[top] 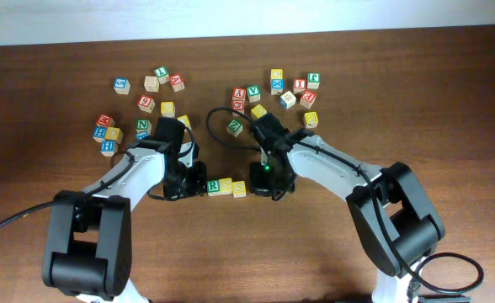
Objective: Spell out RSS
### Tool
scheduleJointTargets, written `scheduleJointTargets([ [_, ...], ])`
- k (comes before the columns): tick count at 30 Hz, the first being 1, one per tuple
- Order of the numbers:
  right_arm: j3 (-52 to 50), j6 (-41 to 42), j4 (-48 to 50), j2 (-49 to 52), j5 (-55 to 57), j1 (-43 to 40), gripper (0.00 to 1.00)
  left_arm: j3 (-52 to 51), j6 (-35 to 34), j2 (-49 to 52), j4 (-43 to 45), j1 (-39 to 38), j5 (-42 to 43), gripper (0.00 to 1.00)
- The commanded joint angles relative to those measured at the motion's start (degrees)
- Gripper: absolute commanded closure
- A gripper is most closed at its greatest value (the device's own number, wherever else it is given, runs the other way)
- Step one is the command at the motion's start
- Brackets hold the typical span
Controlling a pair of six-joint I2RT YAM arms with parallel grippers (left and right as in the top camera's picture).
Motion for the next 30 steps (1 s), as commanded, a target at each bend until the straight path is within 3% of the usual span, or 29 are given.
scheduleJointTargets([
  [1, 7.8, -4.1, -6.9, 0.5, 7.1, 0.3, 0.96, -0.6, 0.3, 1.3, 0.4, 0.1, -0.4, 1.0],
  [4, 11.2, -6.4, -13.7, 0.5, 5.3, 0.5, 0.96, -0.6, 0.3, 1.3, 0.5, 0.1, -0.8, 0.98],
  [9, 10.4, -7.3, -16.2, 0.6, 3.7, 2.8, 0.85, -0.6, 0.3, 1.3, 0.5, 0.1, -2.0, 0.76],
  [12, 10.1, -5.7, -15.6, 0.6, 4.0, 4.9, 0.86, -0.6, 0.3, 1.3, 0.5, 0.1, -2.8, 0.68],
  [16, 10.1, -2.7, -14.6, 0.7, 6.1, 6.3, 0.93, -0.6, 0.2, 1.3, 0.3, 0.1, -2.8, 0.67],
  [26, 9.1, -2.3, -15.1, 1.0, 5.7, 6.3, 0.96, -0.6, 0.2, 1.2, -0.9, 0.6, -3.3, 0.73],
  [30, 6.5, -2.3, -13.6, 1.0, 4.9, 6.3, 0.96, -0.5, 0.0, 1.2, -2.1, 3.9, -3.2, 0.65],
])
